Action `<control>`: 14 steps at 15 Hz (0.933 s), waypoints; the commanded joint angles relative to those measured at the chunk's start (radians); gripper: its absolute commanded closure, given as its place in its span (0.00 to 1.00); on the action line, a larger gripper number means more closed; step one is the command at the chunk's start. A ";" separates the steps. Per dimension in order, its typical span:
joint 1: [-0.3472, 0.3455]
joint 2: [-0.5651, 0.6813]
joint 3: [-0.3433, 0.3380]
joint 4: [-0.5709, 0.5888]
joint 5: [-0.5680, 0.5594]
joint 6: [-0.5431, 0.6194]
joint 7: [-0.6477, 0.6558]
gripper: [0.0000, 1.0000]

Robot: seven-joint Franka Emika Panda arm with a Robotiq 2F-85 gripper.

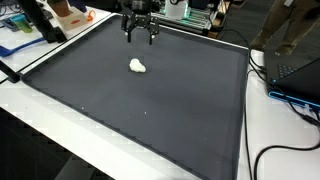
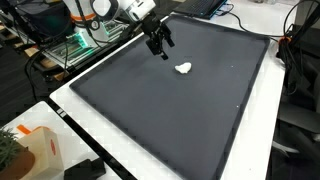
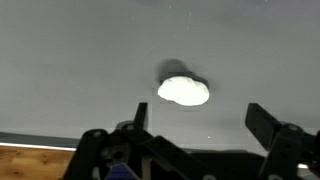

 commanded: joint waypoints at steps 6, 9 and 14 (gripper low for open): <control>0.024 -0.055 0.035 -0.003 0.000 -0.076 0.014 0.00; 0.045 -0.098 0.049 0.006 0.022 -0.132 0.027 0.00; 0.071 -0.155 0.069 0.035 0.050 -0.296 0.078 0.00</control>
